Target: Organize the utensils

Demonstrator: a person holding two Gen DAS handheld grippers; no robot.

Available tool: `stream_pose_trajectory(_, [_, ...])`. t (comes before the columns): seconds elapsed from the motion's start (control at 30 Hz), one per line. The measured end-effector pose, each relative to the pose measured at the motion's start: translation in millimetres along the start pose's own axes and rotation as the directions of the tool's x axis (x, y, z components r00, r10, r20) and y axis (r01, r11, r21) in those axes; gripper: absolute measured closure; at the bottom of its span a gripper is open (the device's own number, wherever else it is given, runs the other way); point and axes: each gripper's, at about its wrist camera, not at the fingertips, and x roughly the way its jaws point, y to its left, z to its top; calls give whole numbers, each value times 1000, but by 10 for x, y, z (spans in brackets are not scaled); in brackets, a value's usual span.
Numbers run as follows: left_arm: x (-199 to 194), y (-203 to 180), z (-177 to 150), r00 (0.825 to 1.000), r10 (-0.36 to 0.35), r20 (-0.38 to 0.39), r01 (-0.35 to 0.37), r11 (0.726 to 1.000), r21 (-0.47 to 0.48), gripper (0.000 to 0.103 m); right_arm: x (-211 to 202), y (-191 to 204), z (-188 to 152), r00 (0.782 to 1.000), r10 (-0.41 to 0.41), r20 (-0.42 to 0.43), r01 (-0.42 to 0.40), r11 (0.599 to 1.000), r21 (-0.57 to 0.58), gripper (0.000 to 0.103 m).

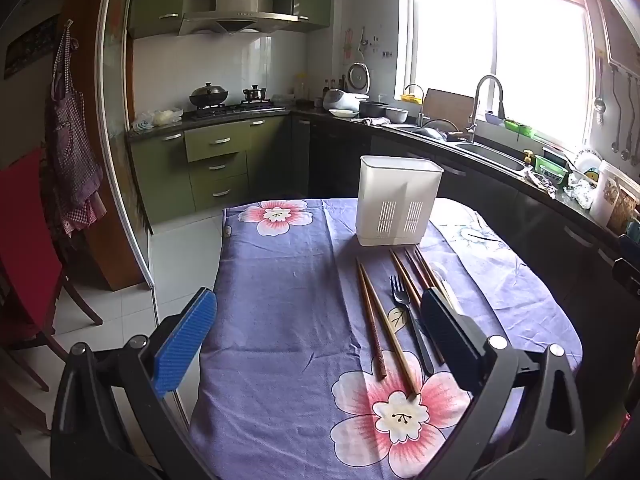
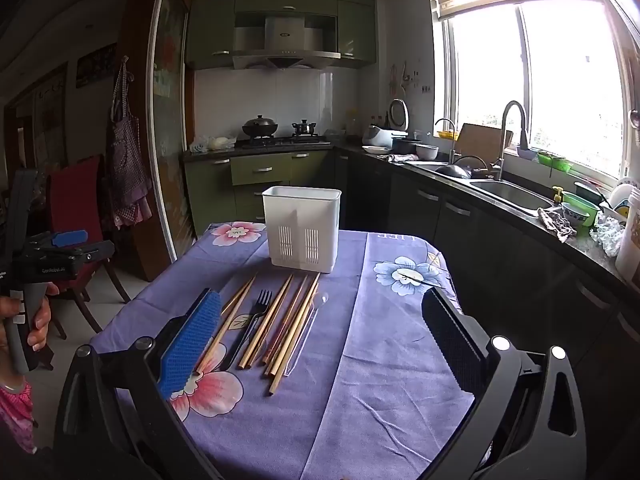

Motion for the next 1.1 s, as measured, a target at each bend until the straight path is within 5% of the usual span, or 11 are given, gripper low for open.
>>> stream_pose_trajectory(1.1, [5, -3, 1, 1000, 0, 2, 0, 1000, 1, 6, 24, -15, -44, 1000, 6, -3, -5, 1000, 3, 4])
